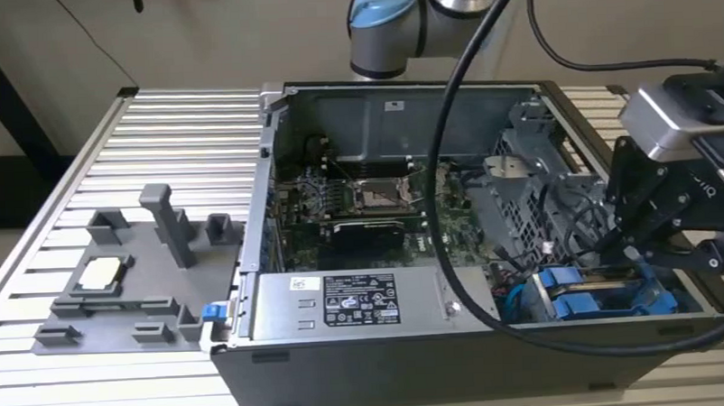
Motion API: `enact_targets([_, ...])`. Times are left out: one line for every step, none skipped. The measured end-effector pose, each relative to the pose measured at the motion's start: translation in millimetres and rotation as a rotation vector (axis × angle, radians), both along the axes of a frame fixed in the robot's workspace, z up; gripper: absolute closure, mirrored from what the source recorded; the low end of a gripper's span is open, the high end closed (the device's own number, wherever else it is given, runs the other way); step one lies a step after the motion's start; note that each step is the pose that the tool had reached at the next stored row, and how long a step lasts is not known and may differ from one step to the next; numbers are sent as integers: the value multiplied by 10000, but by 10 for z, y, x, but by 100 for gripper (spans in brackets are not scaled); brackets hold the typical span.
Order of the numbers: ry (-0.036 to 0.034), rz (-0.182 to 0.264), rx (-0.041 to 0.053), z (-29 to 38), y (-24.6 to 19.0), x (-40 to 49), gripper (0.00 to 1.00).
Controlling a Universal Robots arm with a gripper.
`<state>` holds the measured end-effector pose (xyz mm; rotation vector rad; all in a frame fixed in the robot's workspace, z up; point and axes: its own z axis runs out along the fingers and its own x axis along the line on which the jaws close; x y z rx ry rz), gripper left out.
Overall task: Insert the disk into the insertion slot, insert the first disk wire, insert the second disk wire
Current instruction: 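Insert the second disk wire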
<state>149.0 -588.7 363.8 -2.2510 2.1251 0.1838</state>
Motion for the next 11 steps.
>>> enact_targets([22,0,0,-5,-28,4,84])
enact_targets([38,-2,1,-12,-61,5,84])
enact_targets([51,-3,2,-19,-93,6,84])
enact_targets([61,-5,4,-28,-119,7,84])
enact_targets([63,-11,20,-38,-127,8,84])
enact_targets([64,-21,101,-40,-127,8,84])
enact_targets([64,-28,253,-41,-127,9,84])
enact_targets([64,-36,435,-44,-127,9,84])
enact_targets([64,-43,613,-44,-126,9,84])
enact_targets([64,-46,773,-47,-127,9,84])
enact_targets([65,-48,850,-52,-128,11,84])
